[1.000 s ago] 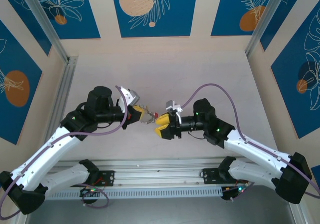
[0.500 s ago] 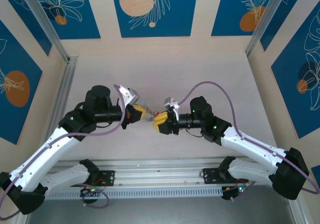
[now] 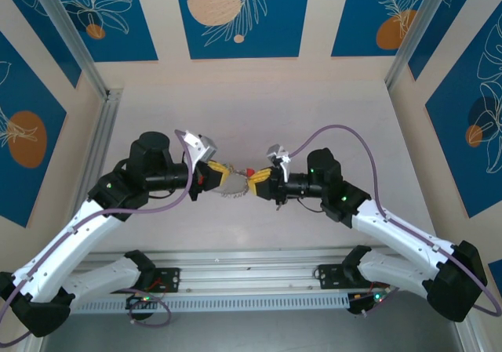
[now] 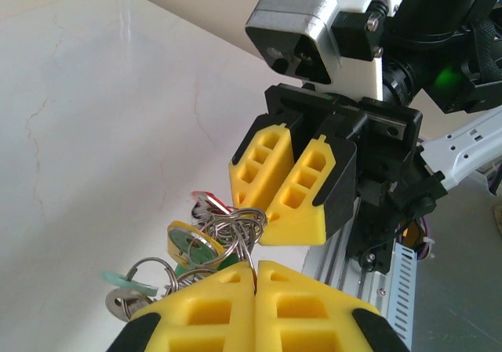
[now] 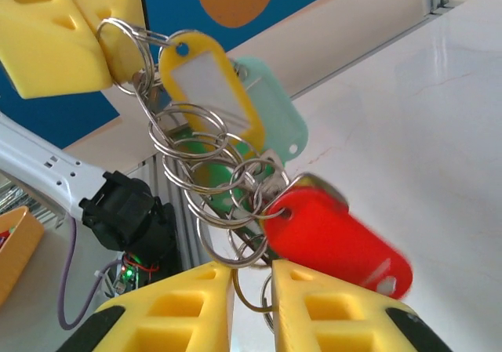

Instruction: Put the keys on the keyring

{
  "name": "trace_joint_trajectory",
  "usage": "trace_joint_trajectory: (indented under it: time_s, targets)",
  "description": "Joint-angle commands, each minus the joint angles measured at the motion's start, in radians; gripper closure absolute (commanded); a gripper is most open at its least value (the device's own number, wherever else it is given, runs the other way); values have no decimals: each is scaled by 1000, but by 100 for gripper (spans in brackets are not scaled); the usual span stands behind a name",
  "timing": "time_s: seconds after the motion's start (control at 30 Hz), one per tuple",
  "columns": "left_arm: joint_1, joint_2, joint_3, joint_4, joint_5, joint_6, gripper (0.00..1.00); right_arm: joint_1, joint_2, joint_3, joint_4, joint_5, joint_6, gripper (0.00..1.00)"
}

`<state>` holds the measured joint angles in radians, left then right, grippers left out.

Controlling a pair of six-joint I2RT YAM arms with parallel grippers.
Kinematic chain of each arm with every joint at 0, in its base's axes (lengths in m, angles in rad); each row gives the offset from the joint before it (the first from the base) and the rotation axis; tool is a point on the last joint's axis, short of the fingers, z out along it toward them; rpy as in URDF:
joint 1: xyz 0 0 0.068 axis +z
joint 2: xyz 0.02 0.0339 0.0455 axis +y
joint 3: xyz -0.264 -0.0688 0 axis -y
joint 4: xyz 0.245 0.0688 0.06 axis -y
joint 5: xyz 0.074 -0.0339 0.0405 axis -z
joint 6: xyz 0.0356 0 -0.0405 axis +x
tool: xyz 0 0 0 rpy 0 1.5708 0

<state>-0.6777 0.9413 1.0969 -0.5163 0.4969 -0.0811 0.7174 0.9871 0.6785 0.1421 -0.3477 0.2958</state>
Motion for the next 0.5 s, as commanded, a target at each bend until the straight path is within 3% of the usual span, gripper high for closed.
trace_joint_trajectory:
  time_s: [0.0, 0.13, 0.33, 0.47]
  targets:
    - [-11, -19, 45, 26, 23, -18, 100, -10, -21, -12, -19, 15, 10, 80]
    - [-10, -22, 41, 24, 22, -22, 100, -12, -31, -20, -11, 7, 10, 83]
    - [-12, -20, 45, 12, 11, -19, 100, -10, -45, -23, -17, -13, -18, 100]
    - [-11, -18, 43, 2, 1, -17, 100, -8, -89, -37, -19, -1, -37, 100]
